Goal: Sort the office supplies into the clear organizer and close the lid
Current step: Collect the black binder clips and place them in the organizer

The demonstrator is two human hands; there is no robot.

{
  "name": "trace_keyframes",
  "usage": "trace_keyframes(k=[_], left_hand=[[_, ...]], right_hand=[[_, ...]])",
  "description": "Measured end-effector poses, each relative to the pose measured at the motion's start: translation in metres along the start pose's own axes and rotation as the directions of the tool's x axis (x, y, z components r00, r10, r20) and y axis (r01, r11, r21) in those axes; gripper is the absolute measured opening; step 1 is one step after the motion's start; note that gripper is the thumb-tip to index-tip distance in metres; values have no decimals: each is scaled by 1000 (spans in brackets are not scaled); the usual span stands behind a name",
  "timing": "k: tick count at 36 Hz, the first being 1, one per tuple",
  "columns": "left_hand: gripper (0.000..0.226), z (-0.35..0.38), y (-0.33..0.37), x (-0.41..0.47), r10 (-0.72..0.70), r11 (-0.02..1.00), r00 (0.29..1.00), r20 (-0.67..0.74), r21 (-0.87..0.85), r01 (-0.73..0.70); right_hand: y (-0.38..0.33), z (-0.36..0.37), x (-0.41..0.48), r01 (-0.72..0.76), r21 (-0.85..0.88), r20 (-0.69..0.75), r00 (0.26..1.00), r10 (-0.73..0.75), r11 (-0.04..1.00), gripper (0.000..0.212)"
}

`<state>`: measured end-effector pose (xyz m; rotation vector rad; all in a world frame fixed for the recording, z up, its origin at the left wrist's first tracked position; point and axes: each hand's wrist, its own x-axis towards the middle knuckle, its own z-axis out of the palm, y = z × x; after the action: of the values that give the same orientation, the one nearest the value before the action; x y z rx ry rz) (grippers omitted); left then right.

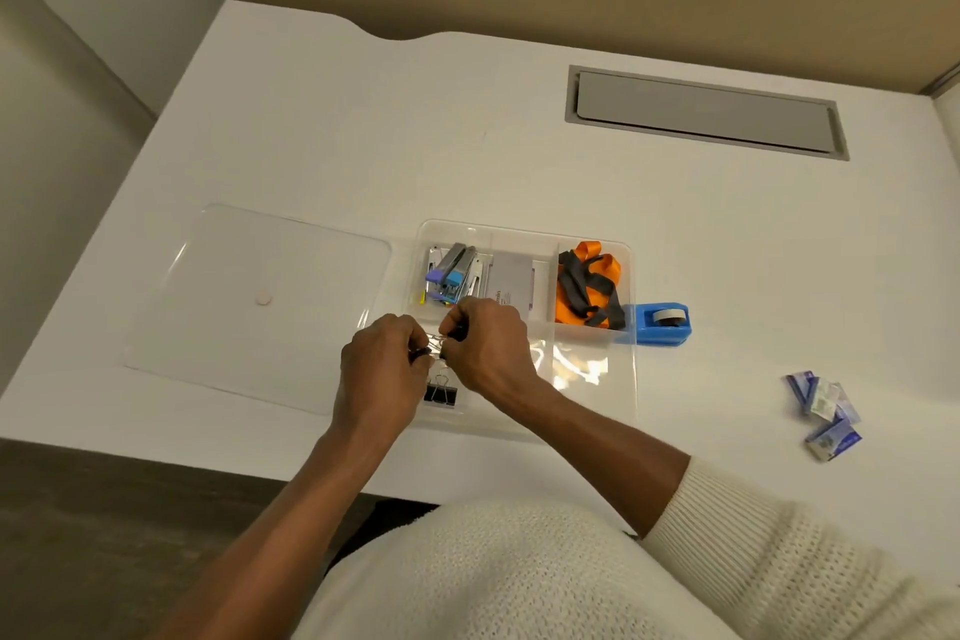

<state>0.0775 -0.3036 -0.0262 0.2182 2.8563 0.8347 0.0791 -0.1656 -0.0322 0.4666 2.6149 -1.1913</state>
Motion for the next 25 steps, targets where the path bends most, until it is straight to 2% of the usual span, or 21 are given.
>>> trace_keyframes(k=[5, 12, 18, 25], left_hand=[[15, 0, -1, 1, 24, 998, 998, 53, 62, -27], [18, -8, 5, 3, 43, 983, 995, 92, 172, -58], [12, -10, 25, 10, 87, 977, 991, 106, 187, -105], [19, 7, 58, 20, 193, 970, 966, 169, 115, -214]], right_hand=[[-4, 5, -5, 28, -97, 53, 998, -23, 995, 34], [-1, 4, -12, 60, -146, 31, 998, -56, 988, 39], [19, -14, -20, 79, -98, -90, 992, -87, 992, 30], [56, -55, -33, 4, 41, -224, 975, 5, 999, 19]])
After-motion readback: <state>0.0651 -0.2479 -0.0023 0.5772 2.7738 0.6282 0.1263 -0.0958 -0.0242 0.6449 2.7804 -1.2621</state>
